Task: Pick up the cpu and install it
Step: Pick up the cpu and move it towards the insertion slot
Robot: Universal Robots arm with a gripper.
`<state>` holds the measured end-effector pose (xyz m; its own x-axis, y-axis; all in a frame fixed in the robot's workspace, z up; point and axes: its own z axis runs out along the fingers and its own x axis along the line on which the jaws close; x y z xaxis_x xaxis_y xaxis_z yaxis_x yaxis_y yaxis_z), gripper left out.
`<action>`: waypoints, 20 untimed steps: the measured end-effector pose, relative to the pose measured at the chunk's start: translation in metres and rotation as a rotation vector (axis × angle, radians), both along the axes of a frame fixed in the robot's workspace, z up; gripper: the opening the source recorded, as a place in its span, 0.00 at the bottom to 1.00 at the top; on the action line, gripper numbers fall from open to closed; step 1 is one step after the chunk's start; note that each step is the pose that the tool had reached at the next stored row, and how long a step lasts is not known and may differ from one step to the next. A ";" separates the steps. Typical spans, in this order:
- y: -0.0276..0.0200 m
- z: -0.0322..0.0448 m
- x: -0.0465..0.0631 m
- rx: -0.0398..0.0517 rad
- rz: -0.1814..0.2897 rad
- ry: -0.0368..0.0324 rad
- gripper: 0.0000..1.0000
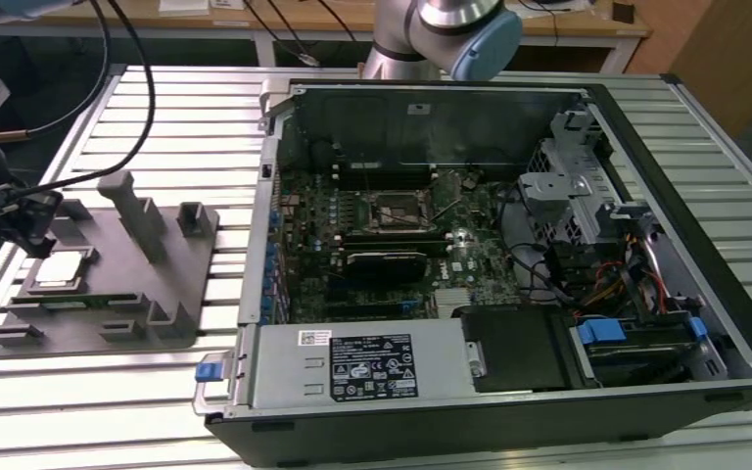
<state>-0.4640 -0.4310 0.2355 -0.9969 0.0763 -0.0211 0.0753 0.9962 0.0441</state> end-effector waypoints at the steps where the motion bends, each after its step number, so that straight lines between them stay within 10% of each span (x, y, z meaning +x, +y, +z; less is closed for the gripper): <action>1: -0.0004 -0.0018 0.000 0.0000 0.000 0.0002 0.11; 20: -0.0010 -0.0284 -0.006 0.0000 0.000 0.0010 0.11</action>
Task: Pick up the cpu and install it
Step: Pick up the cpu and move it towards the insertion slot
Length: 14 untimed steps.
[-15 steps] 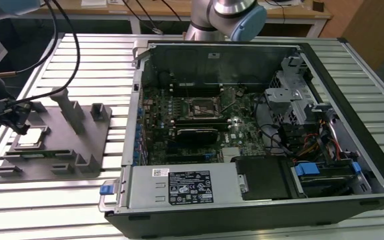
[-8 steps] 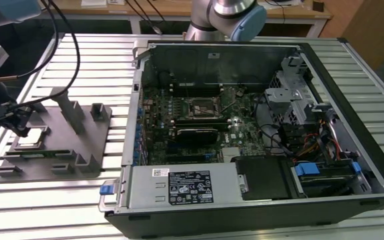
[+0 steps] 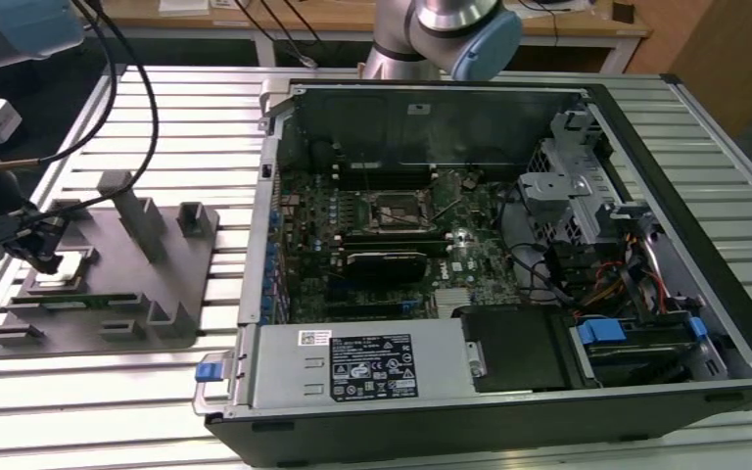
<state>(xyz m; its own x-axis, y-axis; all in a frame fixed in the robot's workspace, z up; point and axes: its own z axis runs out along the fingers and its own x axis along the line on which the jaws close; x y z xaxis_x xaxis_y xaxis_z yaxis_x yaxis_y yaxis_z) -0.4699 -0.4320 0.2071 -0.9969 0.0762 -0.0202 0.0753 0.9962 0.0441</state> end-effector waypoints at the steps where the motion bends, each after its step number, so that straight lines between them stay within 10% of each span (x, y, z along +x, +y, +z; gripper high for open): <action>1: 0.0000 -0.0009 0.000 -0.0001 0.000 0.0001 0.11; 14: 0.0000 -0.0091 -0.005 0.0001 0.000 0.0000 0.11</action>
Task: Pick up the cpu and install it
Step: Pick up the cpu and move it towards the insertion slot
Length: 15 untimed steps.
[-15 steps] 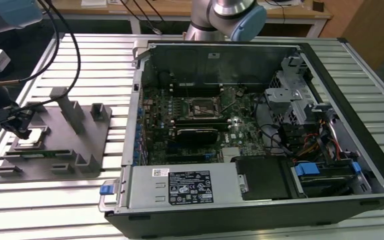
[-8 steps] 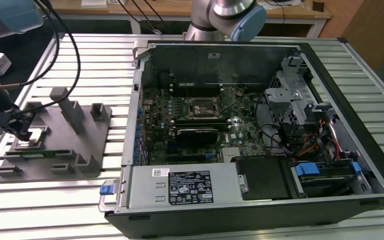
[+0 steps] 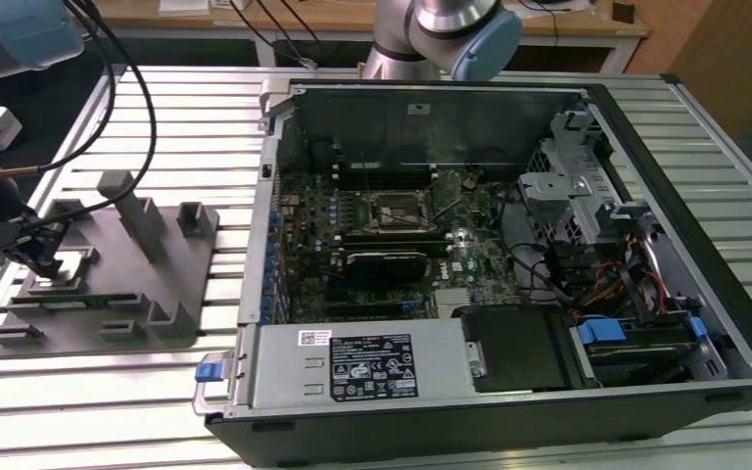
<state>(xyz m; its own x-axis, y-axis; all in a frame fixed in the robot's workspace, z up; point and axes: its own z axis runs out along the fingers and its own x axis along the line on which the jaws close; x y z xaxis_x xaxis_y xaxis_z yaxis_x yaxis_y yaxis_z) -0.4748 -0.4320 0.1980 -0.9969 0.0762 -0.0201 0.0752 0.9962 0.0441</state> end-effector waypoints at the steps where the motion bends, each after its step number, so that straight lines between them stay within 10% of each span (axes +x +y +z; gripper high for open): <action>1: 0.0000 0.0000 0.000 0.0000 0.000 0.0000 0.11; 6: 0.0000 -0.0001 0.000 0.0000 0.000 0.0001 0.11; 15: 0.0000 -0.0004 0.000 0.0000 0.000 0.0000 0.53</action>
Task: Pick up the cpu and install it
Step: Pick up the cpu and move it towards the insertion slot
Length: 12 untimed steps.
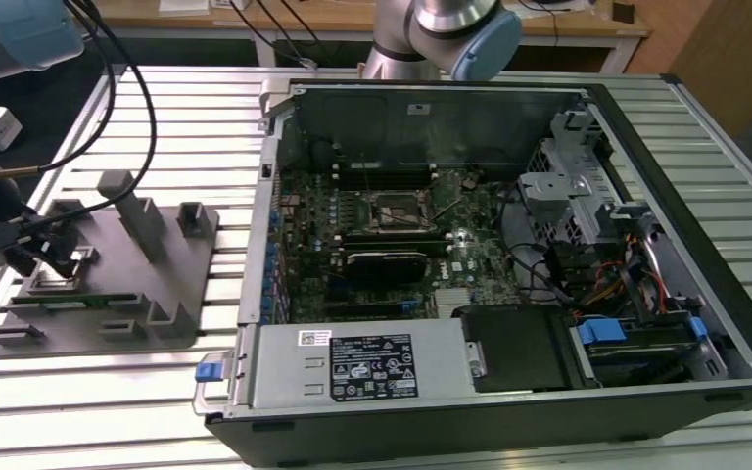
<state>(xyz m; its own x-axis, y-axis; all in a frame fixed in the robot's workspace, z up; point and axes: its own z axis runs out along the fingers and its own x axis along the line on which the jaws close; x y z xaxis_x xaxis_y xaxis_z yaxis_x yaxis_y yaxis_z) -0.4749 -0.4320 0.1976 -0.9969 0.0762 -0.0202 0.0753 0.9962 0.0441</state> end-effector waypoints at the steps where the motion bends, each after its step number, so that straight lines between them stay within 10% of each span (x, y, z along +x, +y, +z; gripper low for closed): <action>1: 0.0000 0.0000 0.000 0.0000 0.000 0.0000 0.58; 12: 0.0000 -0.0016 0.000 -0.0001 0.046 0.0001 0.65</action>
